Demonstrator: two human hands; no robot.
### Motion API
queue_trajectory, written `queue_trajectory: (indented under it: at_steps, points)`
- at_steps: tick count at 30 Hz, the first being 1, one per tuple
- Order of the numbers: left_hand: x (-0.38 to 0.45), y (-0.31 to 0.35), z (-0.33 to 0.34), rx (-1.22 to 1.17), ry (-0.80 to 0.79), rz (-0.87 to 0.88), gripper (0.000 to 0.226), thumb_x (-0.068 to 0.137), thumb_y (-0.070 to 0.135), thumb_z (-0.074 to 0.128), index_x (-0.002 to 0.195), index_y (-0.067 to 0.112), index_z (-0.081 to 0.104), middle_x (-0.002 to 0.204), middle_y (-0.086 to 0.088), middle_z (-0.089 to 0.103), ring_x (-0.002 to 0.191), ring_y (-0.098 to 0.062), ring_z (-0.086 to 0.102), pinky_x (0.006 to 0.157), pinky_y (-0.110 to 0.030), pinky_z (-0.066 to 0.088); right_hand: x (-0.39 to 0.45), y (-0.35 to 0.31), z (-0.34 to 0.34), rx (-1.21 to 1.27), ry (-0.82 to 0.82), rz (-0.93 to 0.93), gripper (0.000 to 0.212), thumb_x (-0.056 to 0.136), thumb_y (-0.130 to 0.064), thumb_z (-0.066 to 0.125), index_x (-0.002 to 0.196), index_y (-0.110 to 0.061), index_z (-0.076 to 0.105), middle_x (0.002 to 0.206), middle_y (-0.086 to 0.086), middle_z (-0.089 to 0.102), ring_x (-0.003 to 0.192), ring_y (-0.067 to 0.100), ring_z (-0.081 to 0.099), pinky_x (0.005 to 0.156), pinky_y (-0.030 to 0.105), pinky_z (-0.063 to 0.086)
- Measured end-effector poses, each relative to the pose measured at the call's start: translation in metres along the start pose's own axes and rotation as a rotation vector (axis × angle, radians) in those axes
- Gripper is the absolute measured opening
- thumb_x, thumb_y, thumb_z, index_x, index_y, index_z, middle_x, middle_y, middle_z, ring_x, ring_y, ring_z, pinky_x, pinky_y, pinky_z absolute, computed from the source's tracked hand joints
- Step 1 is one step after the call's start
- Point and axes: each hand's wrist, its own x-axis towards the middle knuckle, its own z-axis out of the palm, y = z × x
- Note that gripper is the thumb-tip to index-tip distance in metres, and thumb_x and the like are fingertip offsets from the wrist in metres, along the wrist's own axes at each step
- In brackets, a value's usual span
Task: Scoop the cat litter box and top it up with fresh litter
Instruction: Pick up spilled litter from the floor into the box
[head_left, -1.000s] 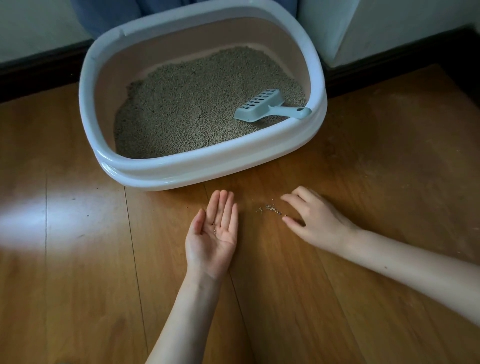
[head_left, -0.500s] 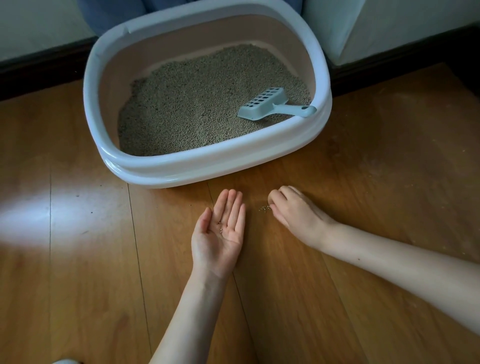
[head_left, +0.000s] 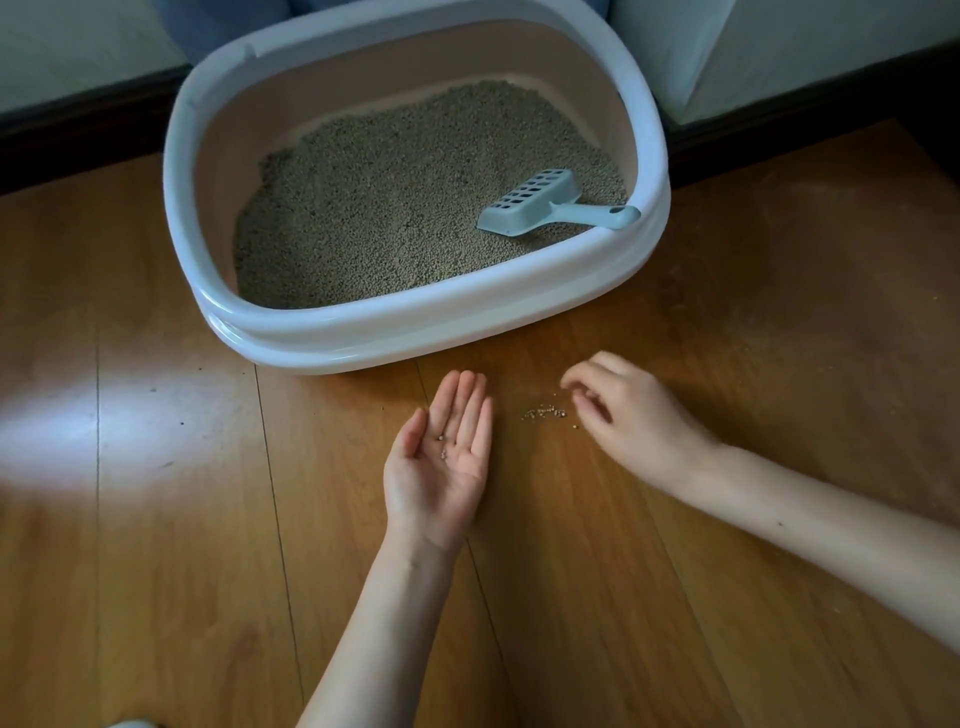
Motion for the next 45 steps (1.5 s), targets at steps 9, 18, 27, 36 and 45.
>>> queue_trajectory:
  at_steps: [9,18,27,36,45]
  points:
    - [-0.004,0.004,-0.005,-0.026,-0.014,0.006,0.048,0.101,0.021,0.034,0.102,-0.008,0.072,0.121,-0.021,0.066,0.105,-0.034,0.068,0.099,-0.044,0.045,-0.010,0.005,0.017,-0.049,-0.075,0.048,0.019,0.093,-0.009,0.057,0.110,-0.010,0.066,0.102,-0.001,0.061,0.088,0.010,0.060,0.075,0.019,0.052]
    - [-0.004,0.009,-0.005,-0.017,0.002,0.013,0.047,0.100,0.021,0.034,0.101,-0.007,0.073,0.121,-0.020,0.066,0.105,-0.033,0.068,0.096,-0.044,0.046,0.005,0.005,0.026,-0.063,0.019,-0.037,0.026,0.092,-0.004,0.055,0.116,-0.005,0.065,0.106,0.004,0.061,0.099,0.015,0.057,0.085,0.017,0.046]
    - [-0.004,0.007,-0.005,-0.022,-0.002,0.001,0.048,0.101,0.022,0.034,0.102,-0.007,0.073,0.121,-0.020,0.066,0.104,-0.034,0.068,0.099,-0.045,0.044,0.000,0.009,0.038,-0.162,-0.030,-0.299,0.030,0.082,-0.004,0.071,0.112,-0.001,0.069,0.100,0.008,0.064,0.096,0.018,0.059,0.082,0.024,0.053]
    - [-0.004,0.003,-0.004,-0.010,-0.008,0.001,0.048,0.101,0.023,0.034,0.103,-0.006,0.073,0.122,-0.020,0.066,0.108,-0.033,0.066,0.102,-0.045,0.046,0.005,0.019,0.051,-0.303,0.038,-0.413,0.017,0.096,-0.007,0.052,0.089,0.000,0.066,0.083,0.011,0.059,0.077,0.021,0.057,0.062,0.028,0.054]
    - [0.002,-0.008,-0.004,0.068,-0.024,-0.013,0.046,0.096,0.022,0.037,0.108,-0.005,0.072,0.125,-0.021,0.064,0.112,-0.032,0.065,0.102,-0.044,0.048,0.004,-0.028,0.034,-0.233,0.028,-0.360,0.021,0.097,-0.016,0.044,0.095,-0.005,0.062,0.090,0.008,0.060,0.083,0.016,0.057,0.071,0.022,0.054]
